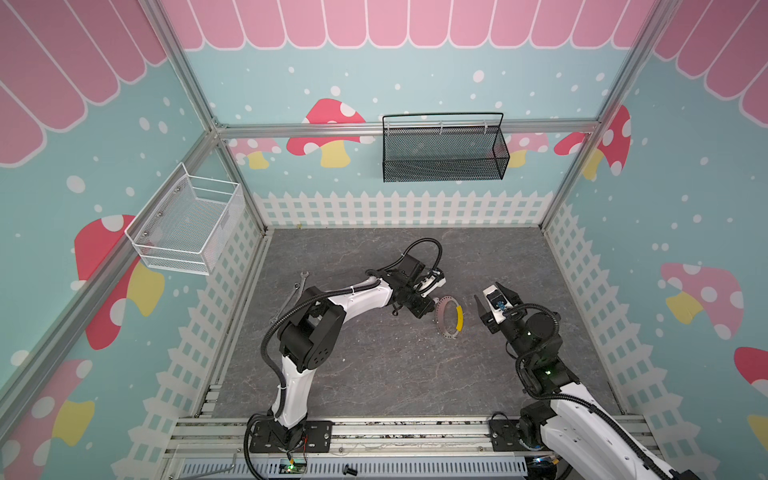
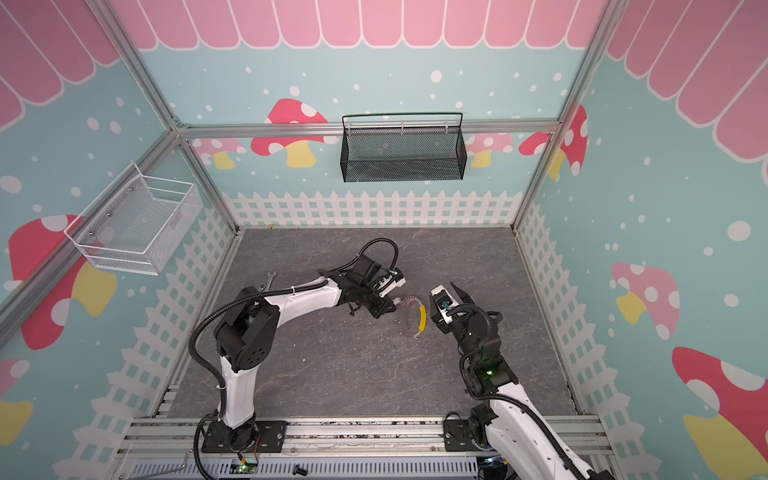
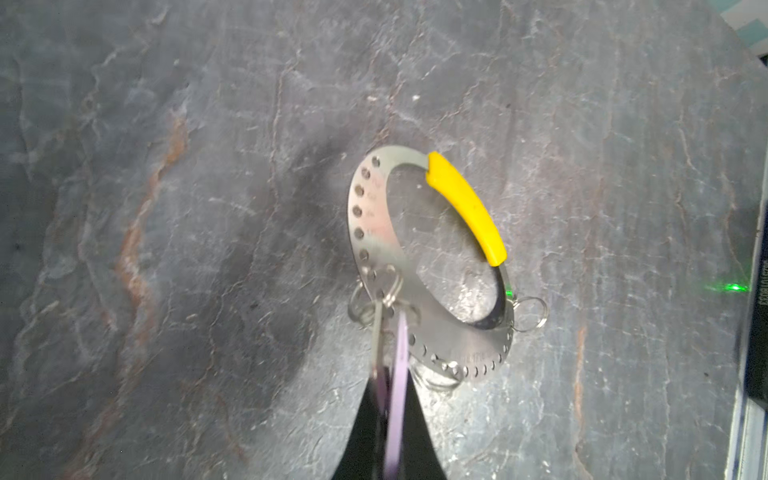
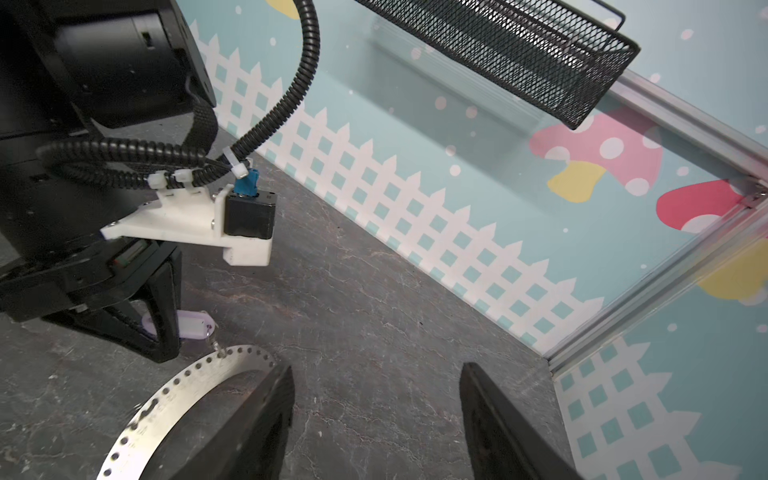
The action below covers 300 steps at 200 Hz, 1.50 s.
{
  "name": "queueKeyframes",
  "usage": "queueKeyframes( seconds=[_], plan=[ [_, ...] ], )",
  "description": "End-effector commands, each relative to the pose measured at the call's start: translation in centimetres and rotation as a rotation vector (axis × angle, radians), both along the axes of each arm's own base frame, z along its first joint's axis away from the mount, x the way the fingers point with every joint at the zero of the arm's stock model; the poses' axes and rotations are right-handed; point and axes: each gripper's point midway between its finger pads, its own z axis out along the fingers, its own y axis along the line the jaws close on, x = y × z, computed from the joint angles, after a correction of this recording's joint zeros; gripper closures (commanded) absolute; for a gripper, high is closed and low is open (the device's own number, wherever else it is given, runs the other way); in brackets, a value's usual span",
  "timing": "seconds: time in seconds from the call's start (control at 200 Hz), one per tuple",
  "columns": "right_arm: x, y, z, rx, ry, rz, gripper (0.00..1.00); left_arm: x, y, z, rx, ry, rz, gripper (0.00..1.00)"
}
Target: Put the keys on the keyring
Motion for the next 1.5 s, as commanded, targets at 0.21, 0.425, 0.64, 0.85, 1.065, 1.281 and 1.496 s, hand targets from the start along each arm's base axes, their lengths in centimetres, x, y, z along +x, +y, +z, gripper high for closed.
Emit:
queueKeyframes(
  seconds=[0.21,0.425,0.64,0.85,1.065,1.281,1.496],
  plan=[
    [0.7,1.5,1.6,0.005,-0.008,0.072,0.34,-0.6,4.1,-3.0,0.067,0.136,0.087,0.76],
    [1.9,2.2,1.7,0.025,0.066,0.082,0.38,-0.5,5.9,0.8,0.068,0.040,0.150,0.43],
    [2.9,4.4,2.5,0.115,0.123,0.166,0.46,1.5,12.4,7.3,0.029,-0.075,0.441,0.42],
    [4.0,7.8,2.0,0.091,0.162,0.280,0.49,3.3,21.8,6.7,0.025,0.006,0.858,0.43],
    [4.0,11.1,1.0,0.079,0.188,0.458,0.50,4.1,27.2,3.4,-0.025,0.158,1.146,0.47],
    [3.9,12.2,0.4,0.082,0.197,0.520,0.50,5.9,27.5,0.3,-0.017,0.268,1.206,0.52],
    [5.0,11.7,-0.5,0.065,0.194,0.465,0.52,6.1,27.6,-2.2,0.057,0.279,1.143,0.57]
  ],
)
